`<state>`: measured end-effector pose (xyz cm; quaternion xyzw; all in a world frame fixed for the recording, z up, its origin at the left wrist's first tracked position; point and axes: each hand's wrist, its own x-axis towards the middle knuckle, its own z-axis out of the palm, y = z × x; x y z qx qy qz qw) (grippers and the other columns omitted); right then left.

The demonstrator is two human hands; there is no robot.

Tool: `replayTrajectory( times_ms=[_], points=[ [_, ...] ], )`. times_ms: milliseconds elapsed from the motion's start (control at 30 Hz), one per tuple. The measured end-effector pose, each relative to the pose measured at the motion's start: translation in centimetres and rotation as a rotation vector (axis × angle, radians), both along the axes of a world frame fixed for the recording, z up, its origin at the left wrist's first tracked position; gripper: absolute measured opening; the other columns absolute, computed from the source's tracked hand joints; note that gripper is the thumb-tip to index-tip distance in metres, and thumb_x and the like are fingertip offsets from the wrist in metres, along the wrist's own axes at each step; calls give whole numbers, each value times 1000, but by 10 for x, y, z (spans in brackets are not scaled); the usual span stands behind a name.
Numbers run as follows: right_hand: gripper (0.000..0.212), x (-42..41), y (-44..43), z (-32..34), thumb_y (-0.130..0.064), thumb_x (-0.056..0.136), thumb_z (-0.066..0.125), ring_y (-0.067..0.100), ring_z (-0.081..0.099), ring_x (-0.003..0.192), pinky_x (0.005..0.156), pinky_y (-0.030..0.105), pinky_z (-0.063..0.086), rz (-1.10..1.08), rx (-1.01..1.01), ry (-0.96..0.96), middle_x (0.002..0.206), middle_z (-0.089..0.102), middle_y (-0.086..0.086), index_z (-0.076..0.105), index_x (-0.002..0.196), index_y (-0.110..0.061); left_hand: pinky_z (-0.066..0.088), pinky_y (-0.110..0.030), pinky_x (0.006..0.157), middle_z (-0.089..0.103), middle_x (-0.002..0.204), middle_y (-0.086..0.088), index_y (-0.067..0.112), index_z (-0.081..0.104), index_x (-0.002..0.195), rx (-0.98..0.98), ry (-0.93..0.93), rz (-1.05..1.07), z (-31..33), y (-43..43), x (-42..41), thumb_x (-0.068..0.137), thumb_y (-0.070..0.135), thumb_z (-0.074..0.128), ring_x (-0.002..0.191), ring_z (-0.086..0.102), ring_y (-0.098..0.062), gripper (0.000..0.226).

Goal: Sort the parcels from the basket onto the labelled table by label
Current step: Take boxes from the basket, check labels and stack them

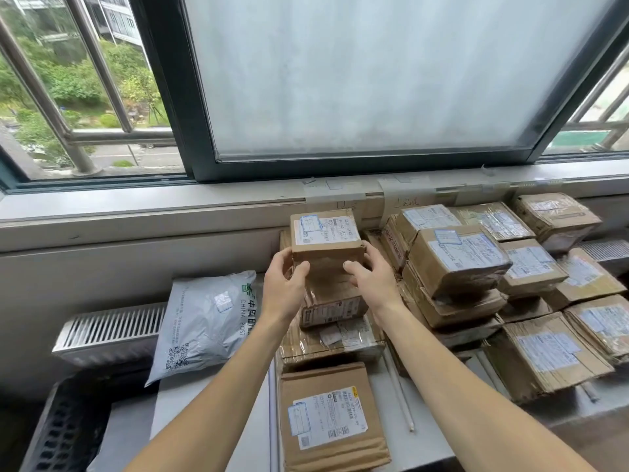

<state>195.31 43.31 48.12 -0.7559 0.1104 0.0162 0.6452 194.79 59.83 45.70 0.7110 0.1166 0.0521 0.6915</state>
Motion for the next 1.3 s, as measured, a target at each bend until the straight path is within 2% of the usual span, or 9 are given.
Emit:
replayTrajectory(
  times_ms=[133,300,500,667,767,867,1033,1167,1300],
  points=[
    [76,23,3,1,-16,96,66,16,43,144,119,49,39,13,5,97,160,42,-1,29,162,-22,44,-37,114,60,144,-4,10,52,147,53,39,-11,1,8,21,100,16,62,133,55,-17,48],
    [49,-17,-5,-31,-14,95,64,12,58,124,113,44,46,-19,-188,73,135,63,-5,56,143,-22,46,-16,94,65,128,-1,7,60,135,69,93,37,-24,18,1,99,11,63,121,60,-14,35],
    [18,-73,-13,-71,-13,96,62,16,69,91,85,35,57,-131,-295,57,94,72,-4,67,104,-28,47,-24,89,68,107,6,17,66,116,93,239,14,-77,19,-62,101,16,63,105,63,-12,16],
    [21,-130,-19,-114,-12,96,59,14,66,96,77,26,49,-154,-328,186,98,70,-7,65,96,-32,46,-25,86,71,103,2,20,67,104,58,384,81,-121,20,-117,98,11,64,102,66,-16,11],
    [21,-150,-25,-133,-16,94,58,18,59,118,97,36,49,-129,-424,290,127,63,0,62,106,-33,47,-24,80,72,106,-2,18,67,105,79,446,96,-134,22,-134,98,14,64,100,65,-15,8],
    [42,-157,-32,-145,-24,94,60,21,46,138,115,45,40,12,-499,423,149,48,1,56,135,-28,45,-28,85,68,113,-3,14,63,116,110,533,28,-139,18,-142,99,15,62,104,63,-18,17],
    [54,-162,-38,-140,-20,95,64,13,52,124,106,36,46,59,-357,458,140,52,-7,46,146,-24,43,-28,89,64,119,-3,14,58,123,108,551,14,-129,-3,-148,99,22,61,109,61,-18,25],
    [58,-168,-50,-139,-34,85,66,18,59,121,102,49,54,-11,-270,420,136,53,-3,47,140,-32,48,-32,91,59,122,-2,16,55,129,69,528,85,-114,-16,-157,94,26,64,111,60,-19,37],
    [44,-175,-55,-119,-28,93,66,15,49,116,98,40,49,-117,-285,251,125,42,-5,45,132,-30,52,-34,89,63,105,-1,17,58,118,43,400,211,-85,-32,-164,85,26,75,98,62,-15,38]
  ],
)
